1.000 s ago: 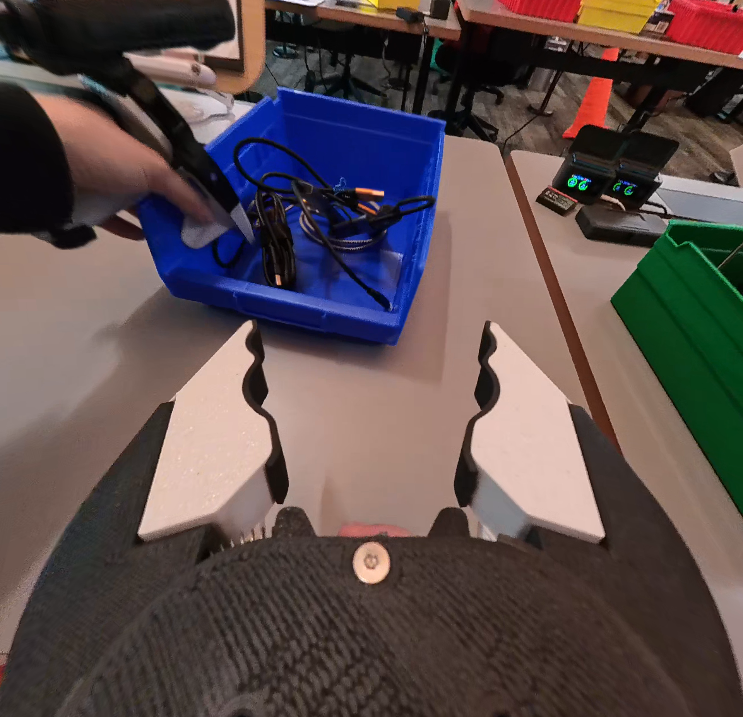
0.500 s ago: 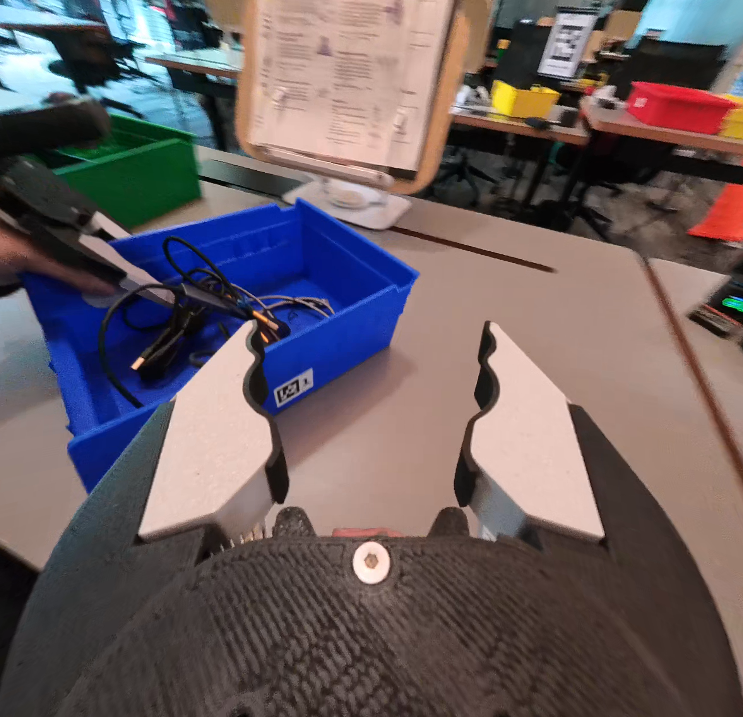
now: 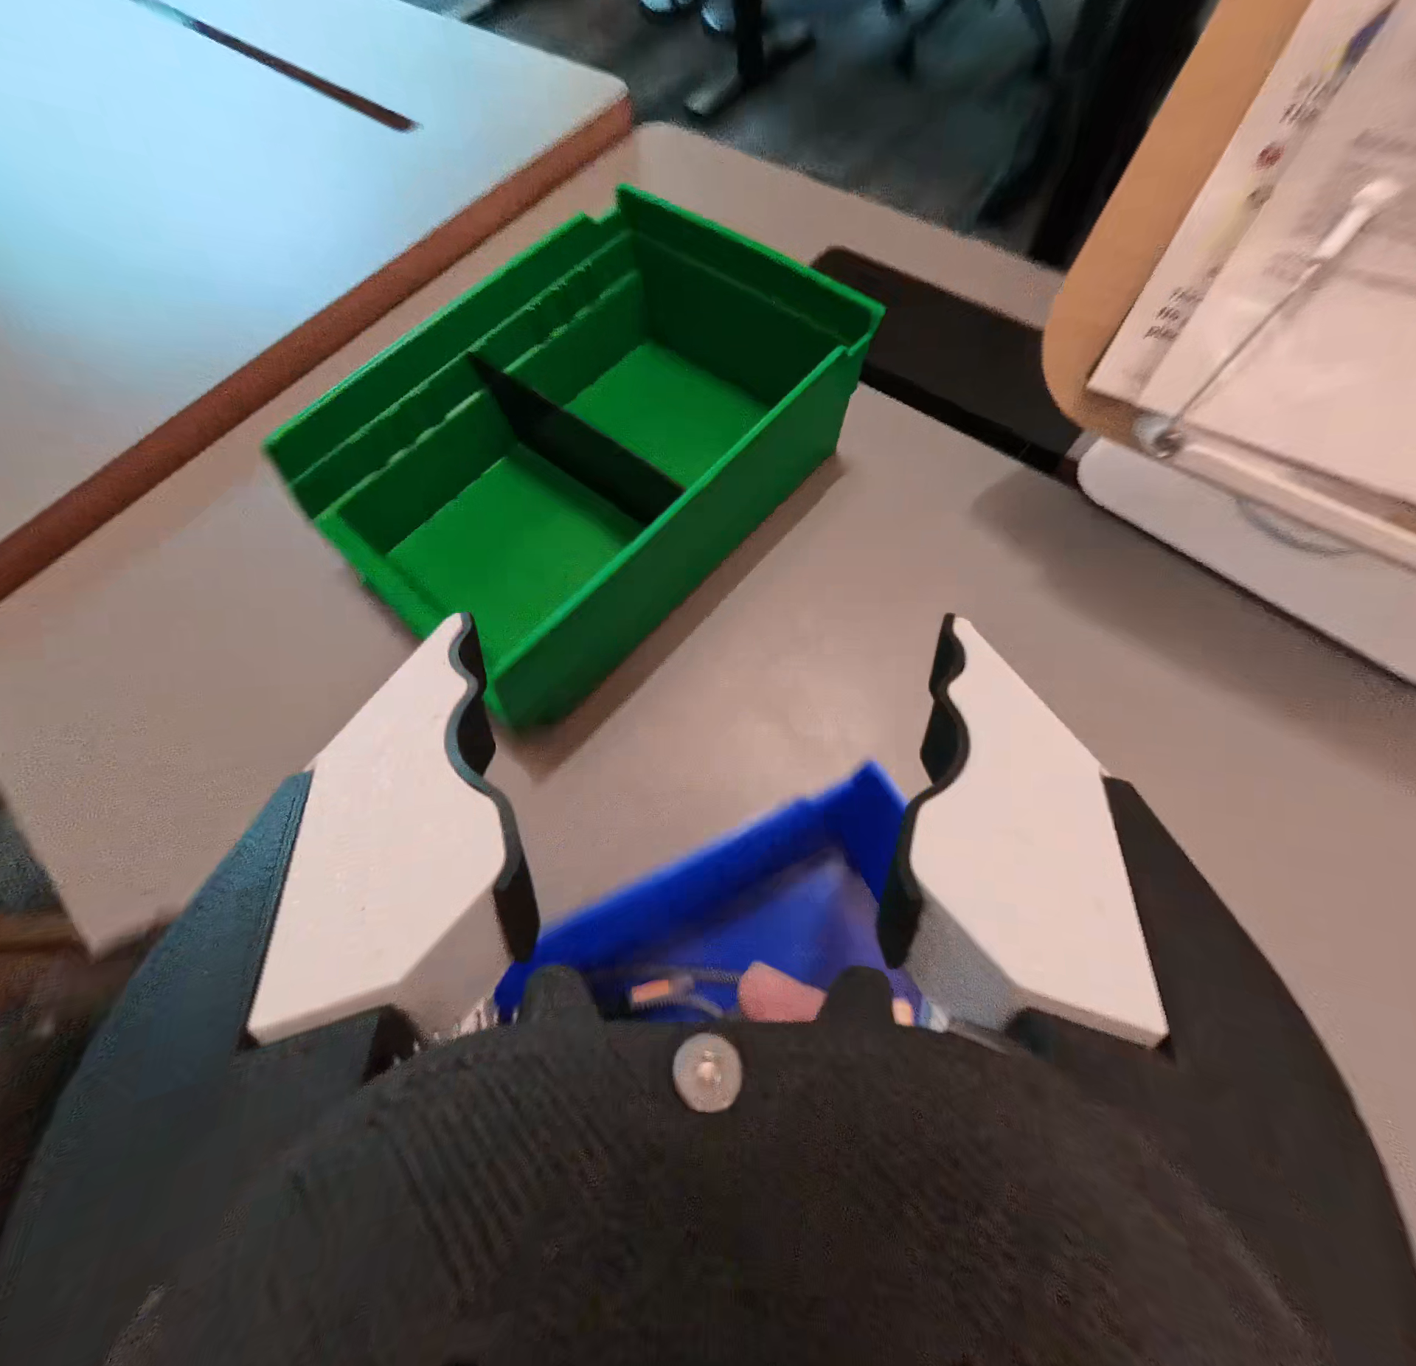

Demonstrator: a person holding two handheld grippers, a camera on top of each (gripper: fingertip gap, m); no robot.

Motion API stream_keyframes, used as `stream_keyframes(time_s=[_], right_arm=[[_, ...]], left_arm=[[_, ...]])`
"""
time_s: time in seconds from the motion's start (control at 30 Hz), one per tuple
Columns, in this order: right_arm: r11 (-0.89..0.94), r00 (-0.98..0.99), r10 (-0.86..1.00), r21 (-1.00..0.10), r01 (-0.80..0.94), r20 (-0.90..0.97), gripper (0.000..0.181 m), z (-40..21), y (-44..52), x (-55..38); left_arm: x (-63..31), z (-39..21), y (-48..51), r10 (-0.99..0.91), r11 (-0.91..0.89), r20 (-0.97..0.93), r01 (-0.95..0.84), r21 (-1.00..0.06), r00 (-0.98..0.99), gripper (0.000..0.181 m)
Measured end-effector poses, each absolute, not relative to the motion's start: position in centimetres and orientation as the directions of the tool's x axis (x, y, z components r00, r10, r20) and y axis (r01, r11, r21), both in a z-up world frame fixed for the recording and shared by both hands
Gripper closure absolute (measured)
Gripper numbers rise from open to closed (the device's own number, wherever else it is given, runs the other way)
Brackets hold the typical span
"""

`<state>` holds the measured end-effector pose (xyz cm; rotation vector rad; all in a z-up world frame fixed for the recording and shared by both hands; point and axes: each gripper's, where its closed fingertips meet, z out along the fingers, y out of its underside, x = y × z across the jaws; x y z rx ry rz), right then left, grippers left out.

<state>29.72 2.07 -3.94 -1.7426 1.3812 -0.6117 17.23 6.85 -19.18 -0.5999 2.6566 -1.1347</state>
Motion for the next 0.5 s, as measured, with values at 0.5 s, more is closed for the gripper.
stream_keyframes(time_s=[0.5], right_arm=[[-0.141, 0.150, -0.989, -0.460, -0.877, 0.017, 0.086, -17.2, 7.1, 40.8]], left_arm=[[20.6, -18.8, 12.7, -0.474, 0.552, 0.045, -0.336, -0.763, -0.880, 0.153]])
